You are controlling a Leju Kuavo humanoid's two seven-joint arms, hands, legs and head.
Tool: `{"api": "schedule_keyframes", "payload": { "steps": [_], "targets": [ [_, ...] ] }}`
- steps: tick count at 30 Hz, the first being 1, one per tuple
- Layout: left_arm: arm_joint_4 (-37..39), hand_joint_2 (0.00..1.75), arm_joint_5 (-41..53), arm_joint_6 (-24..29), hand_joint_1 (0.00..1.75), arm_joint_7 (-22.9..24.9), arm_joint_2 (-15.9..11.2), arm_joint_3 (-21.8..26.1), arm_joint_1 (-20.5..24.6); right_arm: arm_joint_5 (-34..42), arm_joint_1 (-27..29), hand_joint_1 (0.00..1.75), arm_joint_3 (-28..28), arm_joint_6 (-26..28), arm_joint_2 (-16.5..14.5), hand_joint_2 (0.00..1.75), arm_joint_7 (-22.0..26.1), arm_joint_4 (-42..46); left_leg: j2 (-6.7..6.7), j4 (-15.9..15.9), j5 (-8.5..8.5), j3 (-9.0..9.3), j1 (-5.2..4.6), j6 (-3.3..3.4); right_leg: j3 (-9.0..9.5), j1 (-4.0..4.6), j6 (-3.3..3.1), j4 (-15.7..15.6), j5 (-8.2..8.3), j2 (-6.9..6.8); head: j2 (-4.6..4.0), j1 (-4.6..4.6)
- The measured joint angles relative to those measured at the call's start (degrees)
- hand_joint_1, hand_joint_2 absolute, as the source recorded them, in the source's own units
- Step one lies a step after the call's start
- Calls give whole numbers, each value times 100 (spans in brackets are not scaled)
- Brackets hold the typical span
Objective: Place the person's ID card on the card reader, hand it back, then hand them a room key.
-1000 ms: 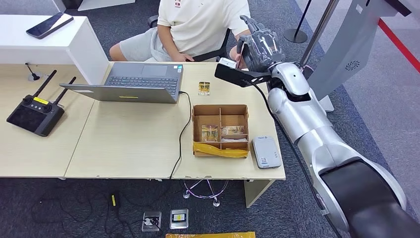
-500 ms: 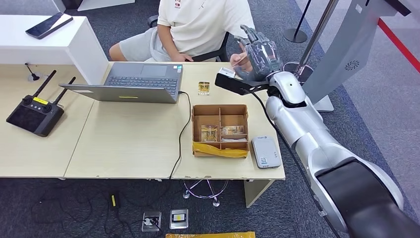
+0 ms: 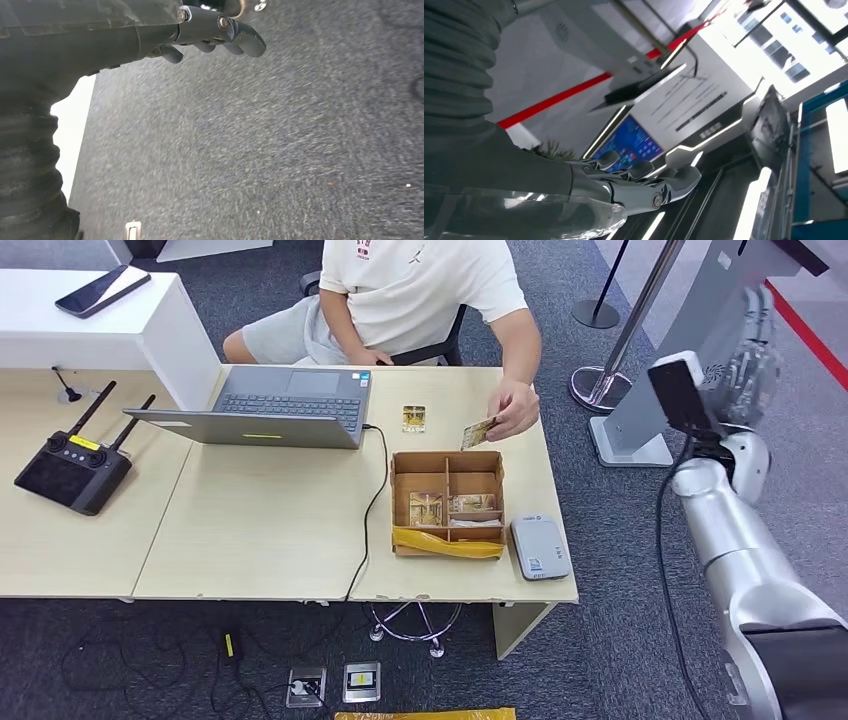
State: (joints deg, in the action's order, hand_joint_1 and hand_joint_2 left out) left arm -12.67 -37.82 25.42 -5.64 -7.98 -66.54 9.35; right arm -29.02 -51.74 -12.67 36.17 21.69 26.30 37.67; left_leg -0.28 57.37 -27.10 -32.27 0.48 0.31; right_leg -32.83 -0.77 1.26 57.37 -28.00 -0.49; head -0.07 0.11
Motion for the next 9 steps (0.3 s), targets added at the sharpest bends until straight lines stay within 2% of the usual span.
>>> {"api": "schedule_keyframes", "payload": {
  "steps": [2,4,7,9],
  "targets": [
    [0,175,-67,27,0,65,19,42,-12,-175,253,0,631,0,287,175,224,-55,6,2,-5,0,0,4,-3,0,1,-2,0,3,0,-2],
    [-1,175,-131,68,0,123,40,78,-16,-545,549,0,1311,0,537,175,254,-177,7,3,-12,0,1,10,1,1,5,-4,-3,2,0,-3],
    [-1,175,-239,144,0,190,72,113,-28,-1234,1072,0,2237,0,831,175,-60,-432,11,2,-21,-2,2,10,0,3,8,-3,-7,4,0,-3],
    [-1,175,-290,192,0,219,85,123,-32,-1629,1338,0,2610,0,915,175,-351,-546,23,1,-26,0,4,5,-5,4,7,-2,-7,18,0,-6]
  ]
}}
